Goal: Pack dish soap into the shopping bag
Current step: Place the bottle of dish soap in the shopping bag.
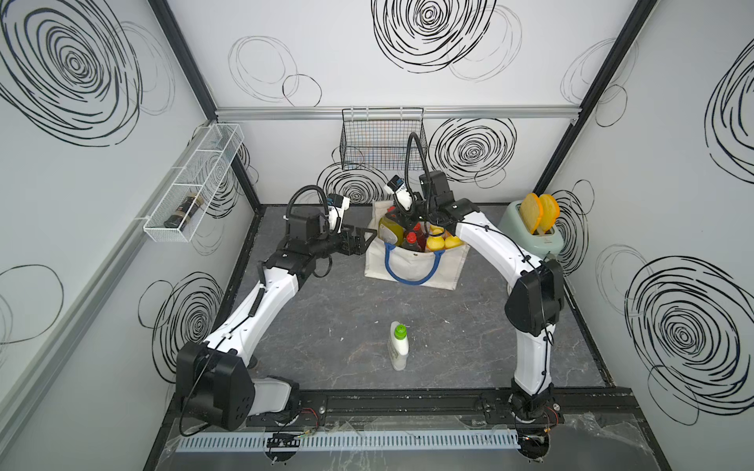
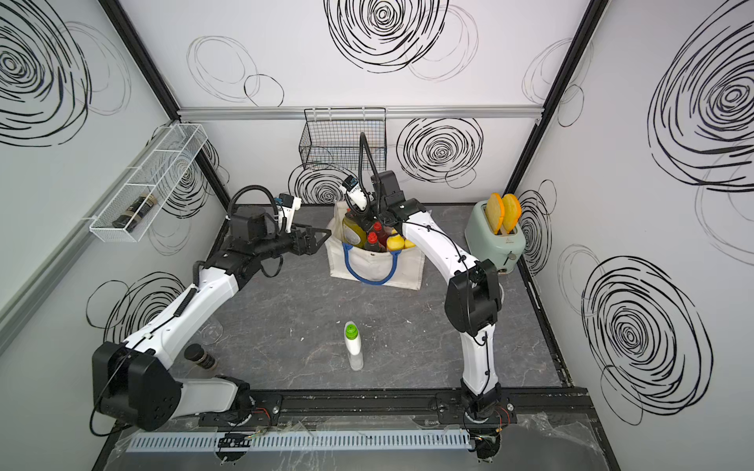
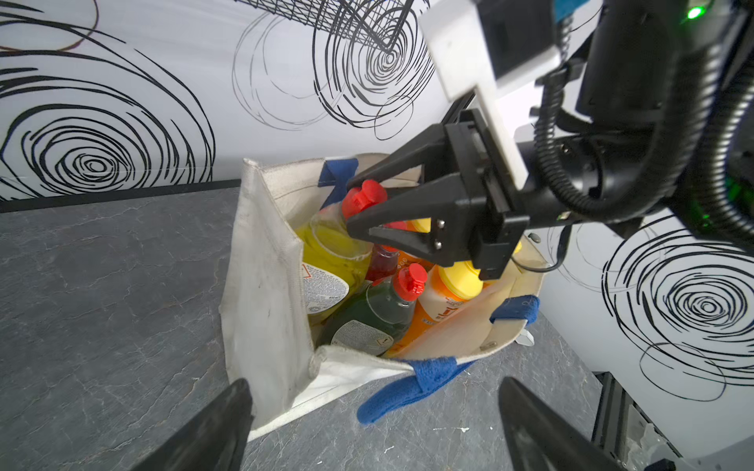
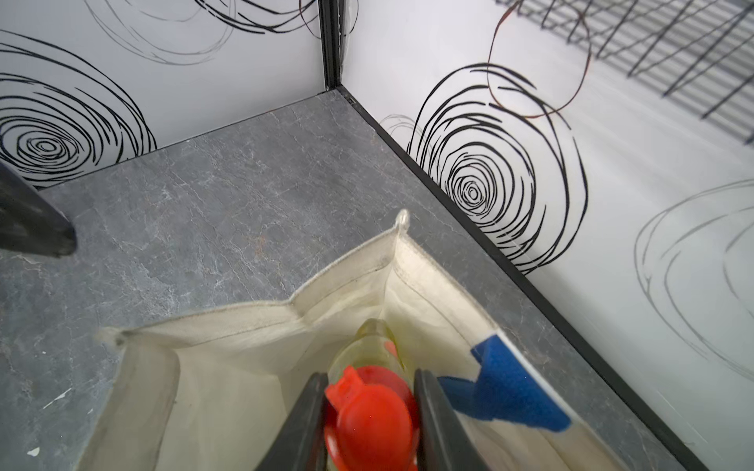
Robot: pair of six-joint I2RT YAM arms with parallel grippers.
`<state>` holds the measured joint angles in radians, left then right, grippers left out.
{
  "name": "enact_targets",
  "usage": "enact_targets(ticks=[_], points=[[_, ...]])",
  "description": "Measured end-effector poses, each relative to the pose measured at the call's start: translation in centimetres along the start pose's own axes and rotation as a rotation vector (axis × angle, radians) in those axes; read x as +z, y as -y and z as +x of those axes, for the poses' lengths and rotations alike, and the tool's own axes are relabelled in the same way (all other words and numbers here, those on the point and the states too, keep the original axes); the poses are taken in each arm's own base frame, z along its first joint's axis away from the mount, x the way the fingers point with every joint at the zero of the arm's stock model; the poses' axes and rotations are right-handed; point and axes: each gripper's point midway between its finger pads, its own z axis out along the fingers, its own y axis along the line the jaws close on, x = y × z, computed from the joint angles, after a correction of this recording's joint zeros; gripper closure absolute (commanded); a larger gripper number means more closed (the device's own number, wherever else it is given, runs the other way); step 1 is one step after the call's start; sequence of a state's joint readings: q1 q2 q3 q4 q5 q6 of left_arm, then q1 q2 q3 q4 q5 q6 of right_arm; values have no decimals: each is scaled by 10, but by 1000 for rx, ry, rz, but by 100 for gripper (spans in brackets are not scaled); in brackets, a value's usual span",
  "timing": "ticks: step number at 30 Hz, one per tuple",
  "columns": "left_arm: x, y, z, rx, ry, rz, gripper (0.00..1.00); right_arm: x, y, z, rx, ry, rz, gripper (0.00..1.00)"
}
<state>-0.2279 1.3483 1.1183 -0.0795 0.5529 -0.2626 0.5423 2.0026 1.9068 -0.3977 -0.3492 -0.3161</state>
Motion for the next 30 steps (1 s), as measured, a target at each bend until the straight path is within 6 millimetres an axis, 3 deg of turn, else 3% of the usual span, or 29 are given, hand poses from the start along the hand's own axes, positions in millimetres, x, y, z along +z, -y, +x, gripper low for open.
enact_targets(ticks=[5,22,30], points=[[0,0,0,0,0,0,4,7,-4,11,3,-14,-8,100],[0,-4,3,-10,-4,-4,4,19,-12,17,0,-15,-9,100],[0,-4,3,-10,-3,-3,4,48,-3,35,12,-54,4,100]])
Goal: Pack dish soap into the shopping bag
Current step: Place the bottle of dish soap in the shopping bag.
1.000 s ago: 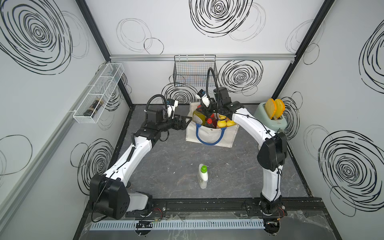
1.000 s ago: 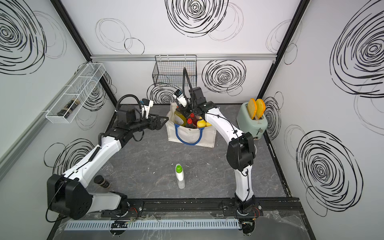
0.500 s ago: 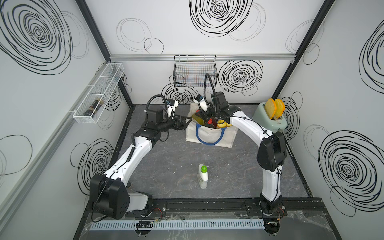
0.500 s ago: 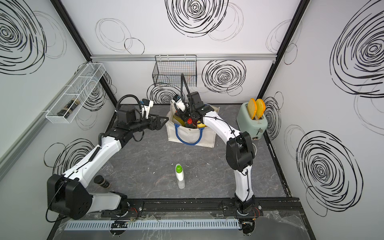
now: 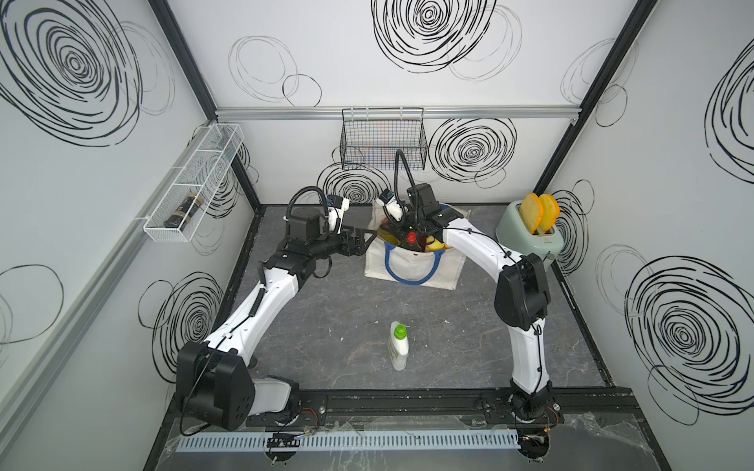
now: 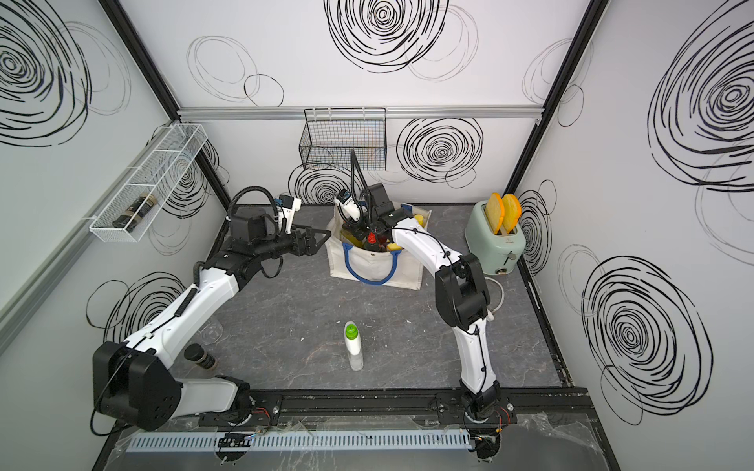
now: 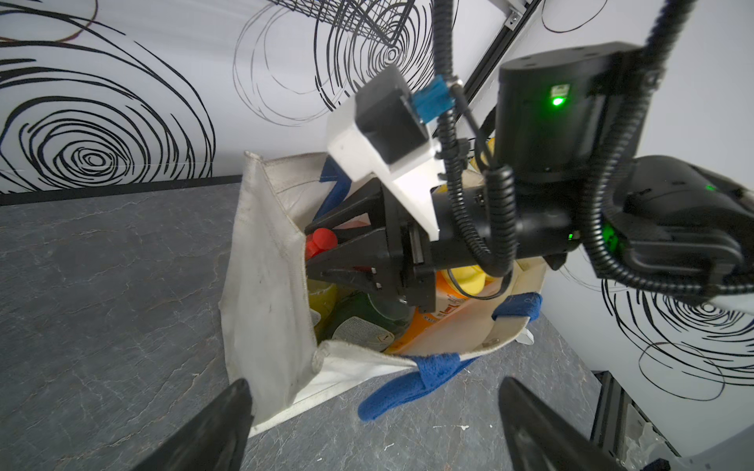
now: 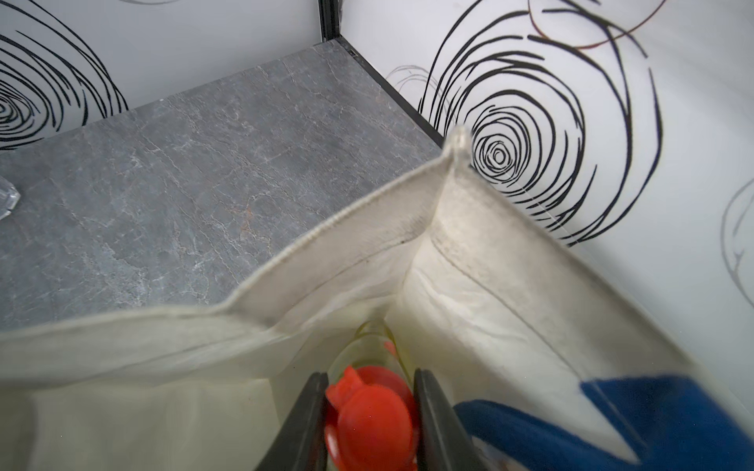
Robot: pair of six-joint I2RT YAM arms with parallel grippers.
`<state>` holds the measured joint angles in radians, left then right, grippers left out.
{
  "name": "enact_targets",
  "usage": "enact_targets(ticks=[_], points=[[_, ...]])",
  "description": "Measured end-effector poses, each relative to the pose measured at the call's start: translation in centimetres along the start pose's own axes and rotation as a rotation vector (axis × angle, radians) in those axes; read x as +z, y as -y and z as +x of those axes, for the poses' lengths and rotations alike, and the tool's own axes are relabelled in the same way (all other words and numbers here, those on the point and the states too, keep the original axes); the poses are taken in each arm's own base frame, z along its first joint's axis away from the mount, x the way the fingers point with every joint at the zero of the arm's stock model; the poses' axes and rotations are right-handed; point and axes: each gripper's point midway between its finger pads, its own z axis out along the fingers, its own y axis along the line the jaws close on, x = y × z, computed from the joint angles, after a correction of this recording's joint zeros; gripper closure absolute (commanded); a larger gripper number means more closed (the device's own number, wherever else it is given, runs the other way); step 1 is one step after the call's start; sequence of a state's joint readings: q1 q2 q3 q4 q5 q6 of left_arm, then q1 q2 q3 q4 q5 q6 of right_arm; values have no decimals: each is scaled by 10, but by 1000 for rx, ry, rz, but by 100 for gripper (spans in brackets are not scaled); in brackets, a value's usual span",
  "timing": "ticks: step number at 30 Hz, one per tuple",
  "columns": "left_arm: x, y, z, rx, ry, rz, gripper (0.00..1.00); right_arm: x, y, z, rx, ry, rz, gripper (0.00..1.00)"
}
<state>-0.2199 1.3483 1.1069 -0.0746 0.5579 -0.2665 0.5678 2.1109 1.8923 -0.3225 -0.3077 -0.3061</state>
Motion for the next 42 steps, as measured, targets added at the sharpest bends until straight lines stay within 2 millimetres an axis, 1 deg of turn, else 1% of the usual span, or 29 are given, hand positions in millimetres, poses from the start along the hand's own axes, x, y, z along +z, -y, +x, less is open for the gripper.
enact_targets(ticks=[12,14,15,16,17,22,24,27,39,42], points=[[0,0,0,1,1,0,4,5,3,-3,9,5,3,100],[0,0,0,1,1,0,4,5,3,-4,9,6,2,93],[0,0,0,1,1,0,4,6,3,-3,10,5,2,88],[0,0,0,1,1,0,4,6,3,-3,10,5,3,82],[0,0,0,1,1,0,4,5,3,-4,10,5,3,73],[0,0,0,0,0,1,4,5,4,-3,14,3,6,63],[0,0,0,0,1,1,4,5,5,-3,16,2,10,55],[0,0,0,0,0,2,4,5,7,-5,12,9,21,50],[0,0,0,1,1,2,4,4,14,-6,19,10,54,41],[0,0,0,0,1,2,4,2,16,-11,20,20,64,39]])
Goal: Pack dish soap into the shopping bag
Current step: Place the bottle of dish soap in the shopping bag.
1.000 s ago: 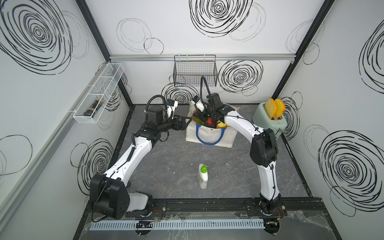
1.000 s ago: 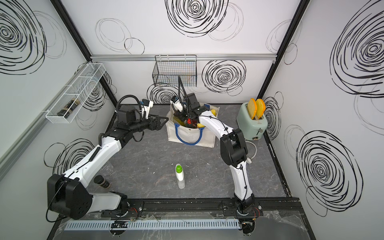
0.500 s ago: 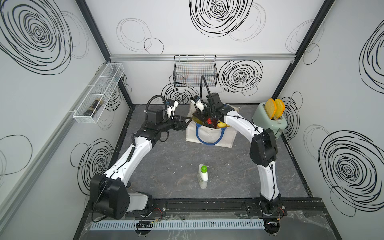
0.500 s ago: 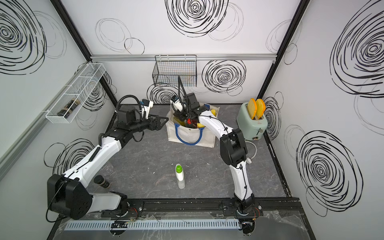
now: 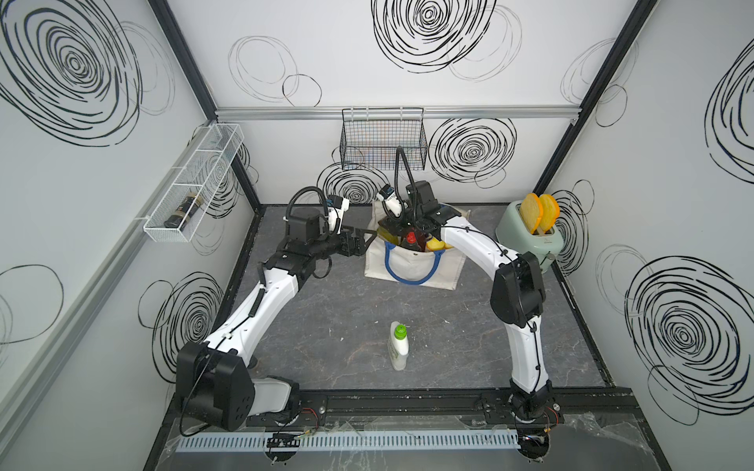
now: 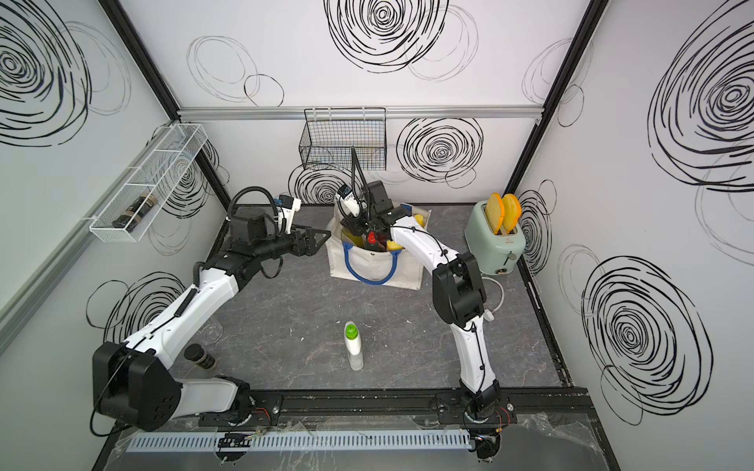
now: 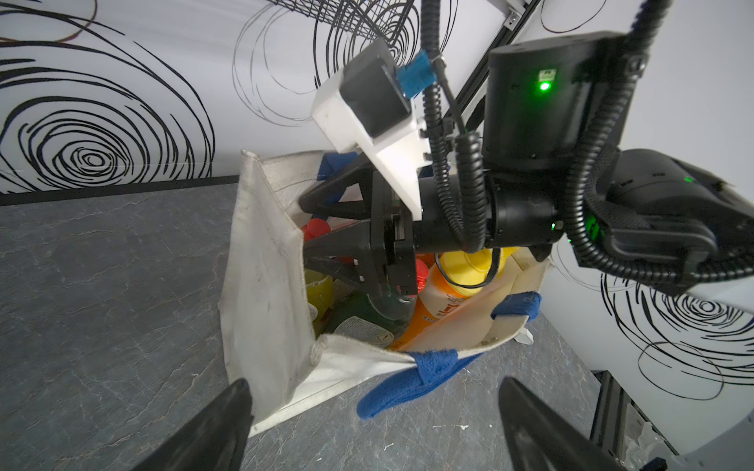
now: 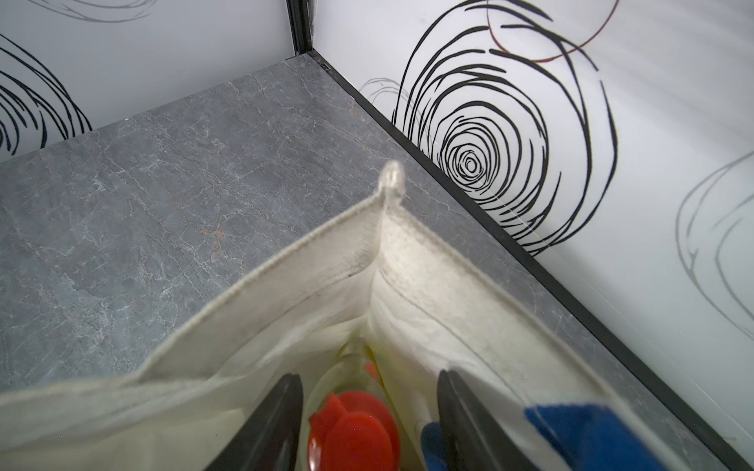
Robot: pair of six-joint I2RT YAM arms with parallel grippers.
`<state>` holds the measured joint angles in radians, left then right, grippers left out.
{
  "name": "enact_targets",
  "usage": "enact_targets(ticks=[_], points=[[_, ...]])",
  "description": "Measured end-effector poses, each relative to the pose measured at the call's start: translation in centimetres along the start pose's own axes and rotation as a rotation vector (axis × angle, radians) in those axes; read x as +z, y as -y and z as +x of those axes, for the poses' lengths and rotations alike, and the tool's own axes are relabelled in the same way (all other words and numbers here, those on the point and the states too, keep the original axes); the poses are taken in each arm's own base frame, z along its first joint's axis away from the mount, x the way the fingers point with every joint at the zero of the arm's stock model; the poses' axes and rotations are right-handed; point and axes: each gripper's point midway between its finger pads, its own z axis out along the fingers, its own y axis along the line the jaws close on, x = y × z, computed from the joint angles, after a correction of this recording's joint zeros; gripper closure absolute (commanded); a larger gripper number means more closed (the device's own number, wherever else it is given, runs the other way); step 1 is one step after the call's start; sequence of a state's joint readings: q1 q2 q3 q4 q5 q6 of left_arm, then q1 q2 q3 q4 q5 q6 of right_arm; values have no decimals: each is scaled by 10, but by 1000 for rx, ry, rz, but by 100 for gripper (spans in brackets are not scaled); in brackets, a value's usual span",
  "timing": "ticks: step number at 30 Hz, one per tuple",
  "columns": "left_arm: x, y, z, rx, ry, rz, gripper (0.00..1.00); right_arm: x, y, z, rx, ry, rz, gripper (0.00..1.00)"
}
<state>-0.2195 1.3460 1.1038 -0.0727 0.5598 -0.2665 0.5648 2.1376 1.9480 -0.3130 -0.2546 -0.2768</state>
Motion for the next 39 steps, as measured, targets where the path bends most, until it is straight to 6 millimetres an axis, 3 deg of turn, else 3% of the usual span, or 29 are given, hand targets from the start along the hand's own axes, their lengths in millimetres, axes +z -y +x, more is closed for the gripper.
enact_targets(ticks=[4,14,22,25,31,35,39], points=[[0,0,0,0,0,0,4,-12,1,-14,1,30,8,37],[0,0,0,0,-1,-1,4,-65,-1,-69,-7,156,24,34],[0,0,0,0,0,-1,4,-99,-6,-87,-1,180,56,31],[0,-1,0,0,0,-2,4,-126,-26,-90,-15,180,73,30],[-4,-8,-3,-12,10,-17,4,-197,-108,-89,-61,207,20,29],[-6,-7,-5,-7,18,-16,4,-231,-149,-59,-46,167,-15,29],[-9,-4,-8,-1,27,-15,4,-249,-189,-23,-55,84,-54,29]])
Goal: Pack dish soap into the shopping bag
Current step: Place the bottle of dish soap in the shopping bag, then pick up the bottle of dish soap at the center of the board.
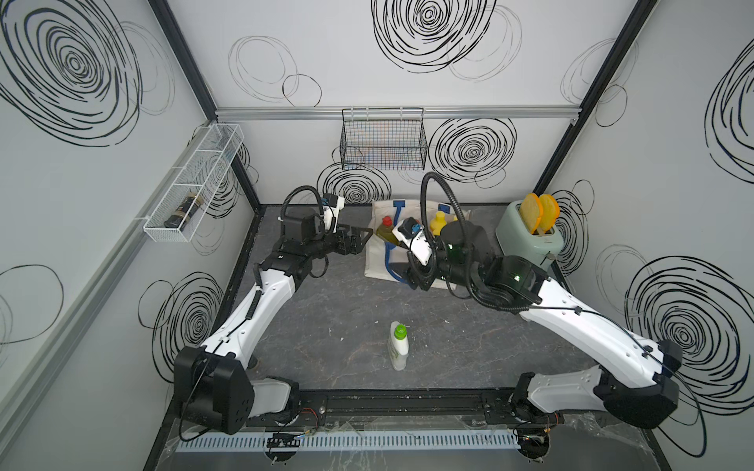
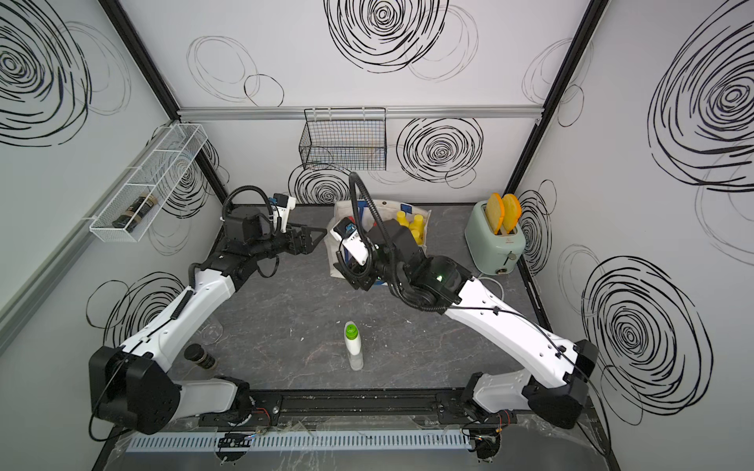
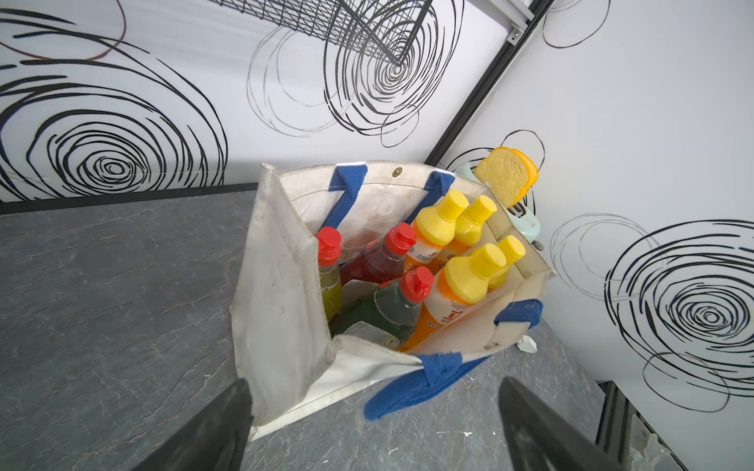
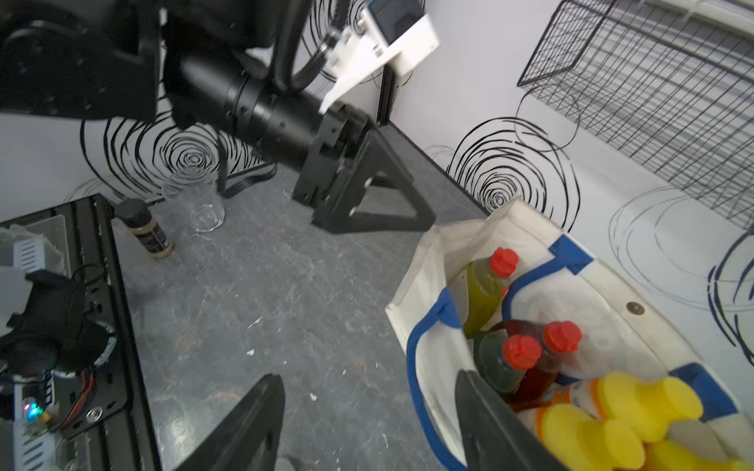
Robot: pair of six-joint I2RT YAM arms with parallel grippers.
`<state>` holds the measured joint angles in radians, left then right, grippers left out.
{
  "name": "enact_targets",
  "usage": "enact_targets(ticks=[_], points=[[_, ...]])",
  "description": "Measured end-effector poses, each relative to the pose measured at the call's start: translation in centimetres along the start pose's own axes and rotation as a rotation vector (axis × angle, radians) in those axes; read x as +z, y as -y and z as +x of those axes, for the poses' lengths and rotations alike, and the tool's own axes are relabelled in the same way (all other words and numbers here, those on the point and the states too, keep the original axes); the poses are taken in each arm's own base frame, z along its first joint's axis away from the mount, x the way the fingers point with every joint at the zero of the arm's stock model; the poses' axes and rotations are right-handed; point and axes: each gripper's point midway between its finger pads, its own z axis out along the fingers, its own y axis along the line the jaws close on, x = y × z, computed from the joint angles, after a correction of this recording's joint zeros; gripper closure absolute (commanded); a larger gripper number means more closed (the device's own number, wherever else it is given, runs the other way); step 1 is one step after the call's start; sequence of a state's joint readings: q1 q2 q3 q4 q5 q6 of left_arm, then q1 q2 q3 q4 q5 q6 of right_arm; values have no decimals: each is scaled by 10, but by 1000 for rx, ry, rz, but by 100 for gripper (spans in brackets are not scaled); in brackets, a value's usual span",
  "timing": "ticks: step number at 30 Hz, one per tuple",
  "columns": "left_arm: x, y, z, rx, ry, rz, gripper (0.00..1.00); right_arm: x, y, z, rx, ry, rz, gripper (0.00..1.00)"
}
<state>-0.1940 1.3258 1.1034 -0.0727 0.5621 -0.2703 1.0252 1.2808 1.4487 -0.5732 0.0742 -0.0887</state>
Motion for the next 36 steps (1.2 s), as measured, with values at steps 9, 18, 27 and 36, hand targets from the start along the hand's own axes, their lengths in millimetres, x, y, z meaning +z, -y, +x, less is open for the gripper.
enact_targets(ticks=[9,18,27,36], points=[[-4,-4,-4,12,16,-28,4,-20,-86,77,-32,-143,-153,30],[-6,-3,-6,16,22,-31,4,-31,-85,112,104,-77,-158,30],[-5,11,-4,25,15,11,4,-24,-80,136,145,-26,-132,30],[-3,17,-2,28,8,29,4,-16,-67,123,188,38,-108,30]])
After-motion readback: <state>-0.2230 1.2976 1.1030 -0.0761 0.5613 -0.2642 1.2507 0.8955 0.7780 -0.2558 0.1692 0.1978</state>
